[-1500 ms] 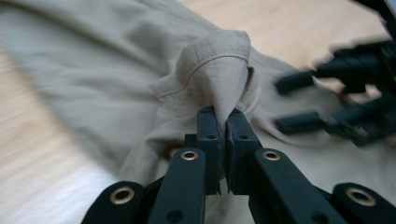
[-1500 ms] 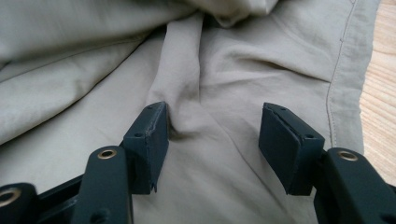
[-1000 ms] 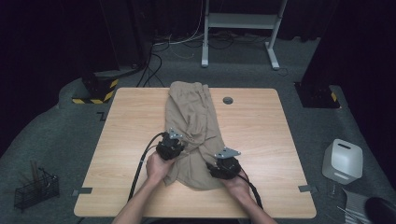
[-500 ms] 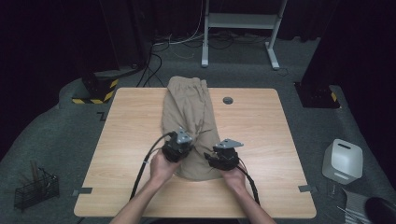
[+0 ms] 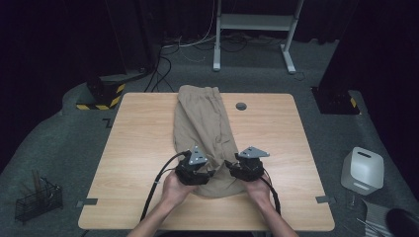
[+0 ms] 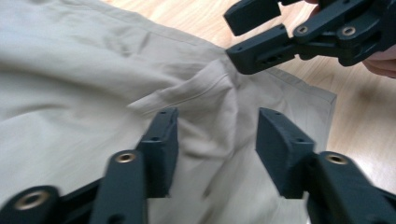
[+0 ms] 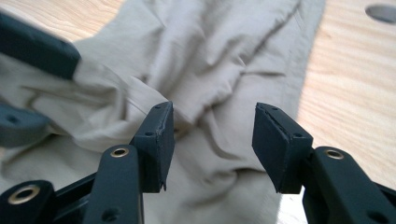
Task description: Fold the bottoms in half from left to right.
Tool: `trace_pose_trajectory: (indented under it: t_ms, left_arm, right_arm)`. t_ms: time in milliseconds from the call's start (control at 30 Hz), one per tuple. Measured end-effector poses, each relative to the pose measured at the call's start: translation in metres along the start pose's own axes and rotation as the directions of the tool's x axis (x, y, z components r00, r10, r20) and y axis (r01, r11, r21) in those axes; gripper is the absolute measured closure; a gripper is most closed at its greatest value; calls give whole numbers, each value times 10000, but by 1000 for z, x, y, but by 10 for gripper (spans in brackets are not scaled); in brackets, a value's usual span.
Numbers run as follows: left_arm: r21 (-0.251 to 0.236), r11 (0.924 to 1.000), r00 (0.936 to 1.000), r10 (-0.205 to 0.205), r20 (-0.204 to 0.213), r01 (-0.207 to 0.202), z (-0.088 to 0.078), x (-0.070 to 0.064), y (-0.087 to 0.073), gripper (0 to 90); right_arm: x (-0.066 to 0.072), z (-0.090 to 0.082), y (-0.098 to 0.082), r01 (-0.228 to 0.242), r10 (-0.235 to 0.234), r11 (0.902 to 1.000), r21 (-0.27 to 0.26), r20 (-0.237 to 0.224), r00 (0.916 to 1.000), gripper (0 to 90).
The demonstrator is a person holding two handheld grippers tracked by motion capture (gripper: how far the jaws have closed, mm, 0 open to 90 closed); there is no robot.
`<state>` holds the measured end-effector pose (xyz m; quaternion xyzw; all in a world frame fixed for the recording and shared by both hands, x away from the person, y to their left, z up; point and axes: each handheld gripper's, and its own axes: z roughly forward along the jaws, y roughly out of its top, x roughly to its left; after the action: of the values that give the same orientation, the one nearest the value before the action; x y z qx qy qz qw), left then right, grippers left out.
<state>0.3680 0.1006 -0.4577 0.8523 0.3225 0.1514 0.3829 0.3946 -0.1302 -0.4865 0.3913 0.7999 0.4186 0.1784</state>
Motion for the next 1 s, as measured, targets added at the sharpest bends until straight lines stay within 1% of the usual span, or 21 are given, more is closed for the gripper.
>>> trace_pose_trajectory:
  t_ms: [67,100,167,200,233,300,333,367,400,467,500,533,567,633,667,700,767,833,900,1000]
  left_arm:
    - [37,9999,9987,125,-499,-123,-8,4,-3,451]
    - [79,10000,9978,38,-665,-33,-10,8,-5,440]
    - [35,9982,9960,-593,-674,597,-12,18,-9,432]
    - [6,9946,9920,-1035,-724,1038,-13,27,-12,430]
    - [23,9906,9875,-1365,-788,1371,-13,32,-15,425]
    - [113,9861,9799,-1631,-1152,1655,-13,41,-18,417]
    - [199,9827,9750,-1802,-1297,1842,-13,46,-21,412]
    - [218,9784,9707,-2011,-1318,2056,-13,49,-23,407]
    - [256,9761,9679,-2102,-1376,2156,-14,52,-25,404]
    - [404,9735,9644,-2168,-1513,2252,-15,56,-29,404]
    - [517,9732,9642,-2137,-1570,2241,-15,58,-31,403]
    - [617,9710,9619,-2181,-1649,2308,-14,61,-34,402]
    - [677,9688,9600,-2248,-1666,2386,-13,63,-36,402]
    - [880,9599,9531,-2484,-1730,2662,-7,69,-40,401]
    - [924,9580,9510,-2523,-1785,2715,-5,72,-42,400]
    - [878,9568,9490,-2582,-1810,2770,-4,72,-43,400]
    - [825,9594,9480,-2494,-1978,2696,-1,74,-46,410]
    - [963,9583,9451,-2432,-2183,2689,1,75,-48,411]
    - [1107,9567,9393,-2354,-2497,2692,2,77,-50,416]
    - [1100,9507,9328,-2551,-2547,2900,2,82,-53,417]
  right_arm:
    - [5,0,3,229,-229,9997,-80,-9,9997,485]
    - [7,1,4,253,-254,9996,-94,-55,9997,485]
    - [11,2,5,402,-405,9991,-122,-182,9990,486]
    - [13,3,6,418,-421,9990,-132,-242,9988,486]
    - [15,4,7,414,-418,9991,-131,-287,9987,487]
    - [16,7,10,464,-467,9989,-83,-336,9983,506]
    - [17,9,12,482,-483,9988,-35,-428,9979,526]
    - [19,11,14,538,-537,9986,-7,-543,9971,545]
    - [21,12,16,610,-608,9981,13,-622,9962,566]
    - [24,14,18,811,-808,9967,1,-810,9934,611]
    - [25,15,19,888,-886,9960,-8,-904,9920,631]
    - [26,16,20,949,-943,9955,13,-971,9908,661]
    - [27,17,20,1017,-1004,9948,66,-1084,9890,700]
    - [26,20,19,1209,-1170,9923,253,-1201,9858,798]
    - [25,21,18,1309,-1248,9906,386,-1306,9835,855]
    - [23,20,16,1357,-1285,9898,444,-1378,9821,890]
    - [18,16,13,1405,-1310,9885,552,-1488,9801,898]
    - [13,10,10,1364,-1274,9891,553,-1418,9817,898]
    - [3,3,6,1183,-1112,9916,521,-1218,9863,898]
    - [-11,-2,0,835,-770,9941,691,-929,9927,896]
